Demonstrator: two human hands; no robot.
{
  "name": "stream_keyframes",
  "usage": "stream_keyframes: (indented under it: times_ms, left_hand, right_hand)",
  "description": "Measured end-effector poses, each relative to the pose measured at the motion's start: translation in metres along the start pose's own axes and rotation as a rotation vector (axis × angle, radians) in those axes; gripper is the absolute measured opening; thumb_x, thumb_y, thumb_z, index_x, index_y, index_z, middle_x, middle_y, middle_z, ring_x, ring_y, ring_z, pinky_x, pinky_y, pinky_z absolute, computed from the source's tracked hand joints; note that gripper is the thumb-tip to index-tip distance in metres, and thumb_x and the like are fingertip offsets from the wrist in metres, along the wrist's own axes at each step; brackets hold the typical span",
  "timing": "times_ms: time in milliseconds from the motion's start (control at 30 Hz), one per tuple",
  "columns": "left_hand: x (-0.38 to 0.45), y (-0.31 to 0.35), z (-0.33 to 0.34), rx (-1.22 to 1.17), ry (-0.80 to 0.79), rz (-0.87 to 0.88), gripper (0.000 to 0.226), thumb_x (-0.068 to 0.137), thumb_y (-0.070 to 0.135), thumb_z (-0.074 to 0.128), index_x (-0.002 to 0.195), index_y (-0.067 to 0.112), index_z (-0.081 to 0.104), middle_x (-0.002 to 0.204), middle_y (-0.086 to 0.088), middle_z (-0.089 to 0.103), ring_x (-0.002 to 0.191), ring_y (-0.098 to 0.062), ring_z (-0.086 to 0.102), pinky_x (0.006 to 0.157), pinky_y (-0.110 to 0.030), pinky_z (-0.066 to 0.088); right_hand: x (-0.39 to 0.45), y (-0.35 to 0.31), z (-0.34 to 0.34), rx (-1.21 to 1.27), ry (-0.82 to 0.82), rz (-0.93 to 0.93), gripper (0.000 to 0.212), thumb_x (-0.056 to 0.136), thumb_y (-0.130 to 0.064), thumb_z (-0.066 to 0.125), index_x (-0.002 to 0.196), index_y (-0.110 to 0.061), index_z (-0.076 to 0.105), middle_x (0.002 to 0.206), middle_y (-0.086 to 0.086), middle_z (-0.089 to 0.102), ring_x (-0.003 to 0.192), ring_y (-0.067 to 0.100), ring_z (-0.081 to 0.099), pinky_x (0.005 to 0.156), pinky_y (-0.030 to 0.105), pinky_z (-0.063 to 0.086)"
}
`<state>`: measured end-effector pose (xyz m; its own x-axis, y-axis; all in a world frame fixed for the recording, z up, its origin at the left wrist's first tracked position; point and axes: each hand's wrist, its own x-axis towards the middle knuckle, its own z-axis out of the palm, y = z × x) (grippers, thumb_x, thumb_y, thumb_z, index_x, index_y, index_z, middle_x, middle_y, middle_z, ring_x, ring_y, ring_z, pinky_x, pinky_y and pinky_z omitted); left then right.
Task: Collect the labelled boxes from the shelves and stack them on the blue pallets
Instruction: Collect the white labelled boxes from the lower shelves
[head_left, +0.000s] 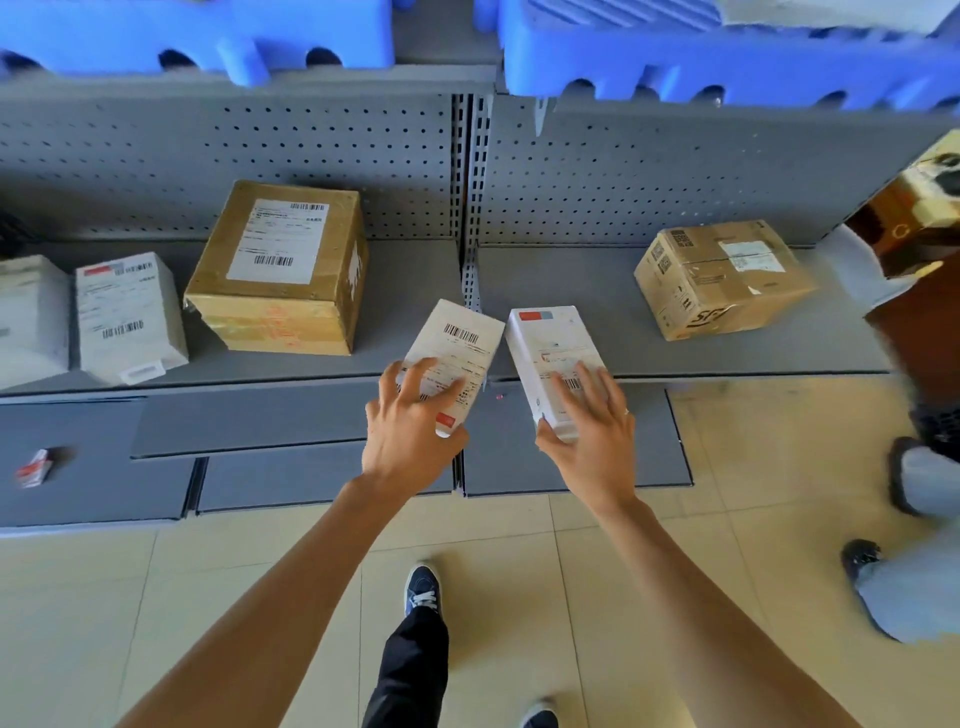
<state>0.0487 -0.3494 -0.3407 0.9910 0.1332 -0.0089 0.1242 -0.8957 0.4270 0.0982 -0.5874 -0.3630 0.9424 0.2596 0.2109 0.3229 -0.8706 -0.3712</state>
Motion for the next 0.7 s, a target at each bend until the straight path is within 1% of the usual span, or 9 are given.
stream_keyframes:
  times_ms: [133,233,367,567,700]
  left_hand:
    - [-0.047,0.035,-0.026,0.027,0.104,0.039,0.057,0.079,0.036,0.077,0.134,0.035,0.063,0.152,0.002,0.037,0.142,-0.030,0.024,0.102,-0.057,0.043]
    - [-0.084,0.066,-0.048,0.044,0.196,0.054,0.054,0.078,0.035,0.078,0.130,0.033,0.066,0.151,0.000,0.040,0.141,-0.032,0.027,0.098,-0.058,0.044]
    - [-0.128,0.105,-0.076,0.018,0.308,0.074,0.053,0.078,0.034,0.079,0.129,0.030,0.067,0.148,-0.002,0.044,0.138,-0.035,0.032,0.095,-0.063,0.048]
    - [-0.171,0.153,-0.124,0.028,0.435,0.126,0.048,0.081,0.035,0.079,0.128,0.031,0.069,0.146,0.001,0.046,0.138,-0.034,0.035,0.095,-0.063,0.050]
    - [-0.187,0.175,-0.155,0.029,0.531,0.180,0.046,0.080,0.040,0.071,0.125,0.034,0.070,0.145,0.003,0.049,0.137,-0.034,0.038,0.095,-0.064,0.048]
  right_hand:
    - [-0.031,0.002,-0.051,0.042,0.056,-0.078,0.058,0.083,-0.049,0.058,0.137,-0.027,0.057,0.153,0.002,0.043,0.145,0.028,0.030,0.092,0.049,0.047]
    - [-0.053,0.007,-0.095,0.063,0.115,-0.148,0.059,0.083,-0.051,0.055,0.136,-0.026,0.059,0.151,0.003,0.046,0.143,0.030,0.034,0.093,0.049,0.047]
    - [-0.083,0.013,-0.154,0.108,0.155,-0.206,0.060,0.085,-0.053,0.052,0.140,-0.028,0.057,0.154,0.002,0.044,0.144,0.029,0.032,0.100,0.053,0.044]
    - [-0.127,0.023,-0.232,0.170,0.244,-0.305,0.056,0.088,-0.049,0.054,0.139,-0.026,0.058,0.153,0.003,0.045,0.145,0.027,0.032,0.101,0.055,0.045]
    - [-0.135,0.031,-0.277,0.180,0.330,-0.365,0.053,0.088,-0.046,0.058,0.137,-0.026,0.059,0.151,0.005,0.048,0.143,0.028,0.036,0.101,0.056,0.045]
